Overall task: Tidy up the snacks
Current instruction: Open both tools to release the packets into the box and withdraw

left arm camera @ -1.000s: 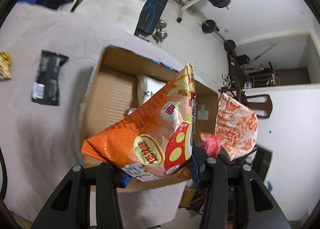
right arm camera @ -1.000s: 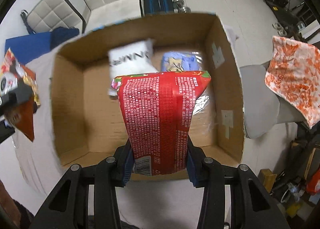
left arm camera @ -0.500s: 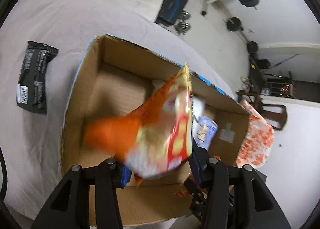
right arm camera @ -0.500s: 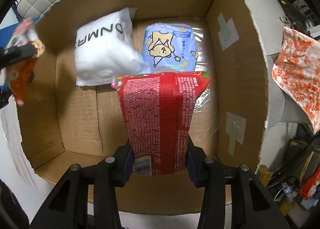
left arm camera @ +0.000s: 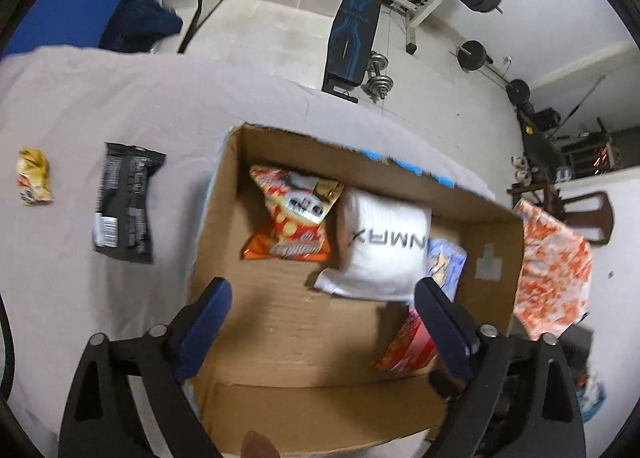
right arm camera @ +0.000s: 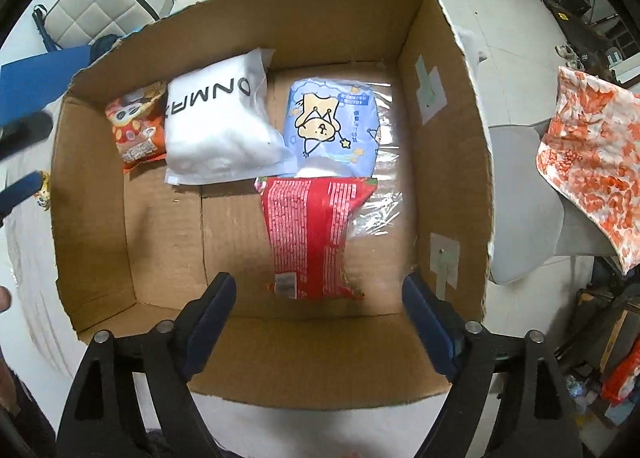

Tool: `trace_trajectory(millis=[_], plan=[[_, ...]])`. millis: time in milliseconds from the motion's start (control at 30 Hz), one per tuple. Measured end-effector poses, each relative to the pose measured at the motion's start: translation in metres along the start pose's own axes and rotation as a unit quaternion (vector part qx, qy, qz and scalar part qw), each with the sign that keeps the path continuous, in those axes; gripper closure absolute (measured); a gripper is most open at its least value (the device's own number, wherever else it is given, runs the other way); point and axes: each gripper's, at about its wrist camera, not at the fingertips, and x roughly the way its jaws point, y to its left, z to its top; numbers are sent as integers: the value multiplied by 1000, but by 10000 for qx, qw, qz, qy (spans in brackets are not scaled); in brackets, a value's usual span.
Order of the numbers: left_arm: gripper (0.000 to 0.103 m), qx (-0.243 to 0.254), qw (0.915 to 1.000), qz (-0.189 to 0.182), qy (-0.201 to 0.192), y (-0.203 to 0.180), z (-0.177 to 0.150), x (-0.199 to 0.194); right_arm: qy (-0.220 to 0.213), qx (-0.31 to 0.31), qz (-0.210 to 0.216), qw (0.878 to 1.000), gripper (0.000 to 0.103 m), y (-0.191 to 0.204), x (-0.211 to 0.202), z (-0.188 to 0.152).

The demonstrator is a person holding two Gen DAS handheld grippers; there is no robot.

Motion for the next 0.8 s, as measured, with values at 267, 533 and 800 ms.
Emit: trace_trajectory(millis=[267,533,800], plan=[[0,618,9962,461,-399,-10,-64,-19,-287,70,-60,9995,6,-3,-21,-29],[0,1041,9896,731,-677,-30,-116,-45,-929,2,-181,9955,6,1,-64,-67],[1,1271,9832,895,-961,-32,-145,-73,-1422,12,-217,9896,6,9,-101,-106]])
